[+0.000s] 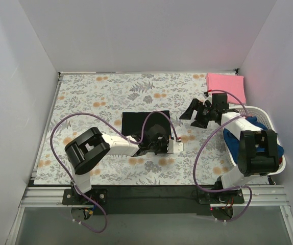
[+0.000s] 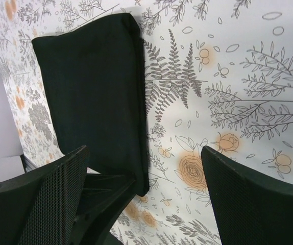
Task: Fold and stack the t-shirts
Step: Fold the tshirt
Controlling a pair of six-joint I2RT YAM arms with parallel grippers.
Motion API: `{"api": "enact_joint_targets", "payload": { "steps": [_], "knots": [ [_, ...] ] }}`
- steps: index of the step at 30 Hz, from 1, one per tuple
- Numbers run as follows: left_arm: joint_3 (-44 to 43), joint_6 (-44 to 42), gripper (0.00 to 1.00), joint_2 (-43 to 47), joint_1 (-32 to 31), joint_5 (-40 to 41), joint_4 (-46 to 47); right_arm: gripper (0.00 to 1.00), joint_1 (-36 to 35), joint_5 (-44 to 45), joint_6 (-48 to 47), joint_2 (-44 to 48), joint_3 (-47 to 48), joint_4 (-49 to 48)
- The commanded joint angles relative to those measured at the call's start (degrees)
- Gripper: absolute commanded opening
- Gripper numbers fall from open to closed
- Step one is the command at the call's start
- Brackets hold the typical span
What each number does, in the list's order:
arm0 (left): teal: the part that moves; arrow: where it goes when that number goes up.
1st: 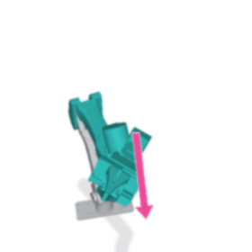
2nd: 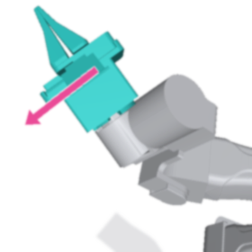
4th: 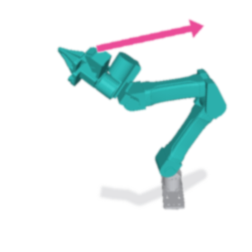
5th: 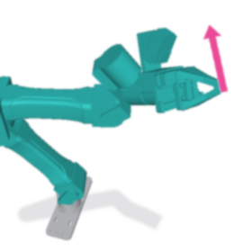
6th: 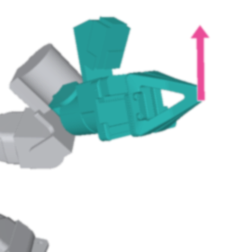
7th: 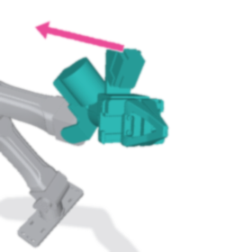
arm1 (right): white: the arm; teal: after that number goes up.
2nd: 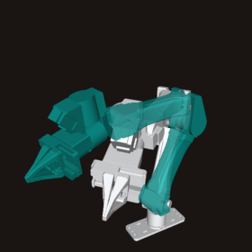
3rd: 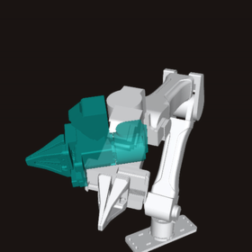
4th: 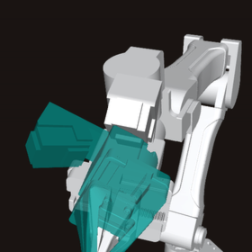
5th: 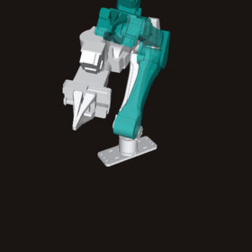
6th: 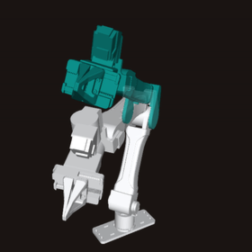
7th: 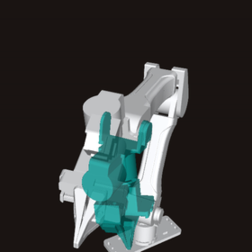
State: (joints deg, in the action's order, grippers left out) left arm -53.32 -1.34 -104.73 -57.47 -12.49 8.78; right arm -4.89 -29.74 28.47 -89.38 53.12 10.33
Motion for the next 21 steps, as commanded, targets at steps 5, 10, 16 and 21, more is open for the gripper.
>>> {"api": "enact_joint_targets", "payload": {
  "steps": [5, 10, 16, 21],
  "knots": [
    [-1.3, 2.6, 0.0, 0.4, 0.8, -1.9, -0.8, 0.94, -0.2, -2.3, 7.6, -0.3, -4.6, -6.6],
    [-4.0, 7.6, 0.0, 2.7, 3.9, -4.6, -1.6, 0.94, -2.1, -5.1, 12.1, -3.6, -7.2, -12.8],
    [-8.5, 11.9, 0.0, 3.2, 6.5, -7.6, -3.5, 0.93, -5.9, -6.3, 17.1, -7.8, -7.4, -18.8],
    [-8.8, 12.2, 0.0, 4.4, 7.5, -8.2, -3.7, 0.94, -8.4, -6.7, 21.6, -10.5, -8.2, -22.5]
  ]
}}
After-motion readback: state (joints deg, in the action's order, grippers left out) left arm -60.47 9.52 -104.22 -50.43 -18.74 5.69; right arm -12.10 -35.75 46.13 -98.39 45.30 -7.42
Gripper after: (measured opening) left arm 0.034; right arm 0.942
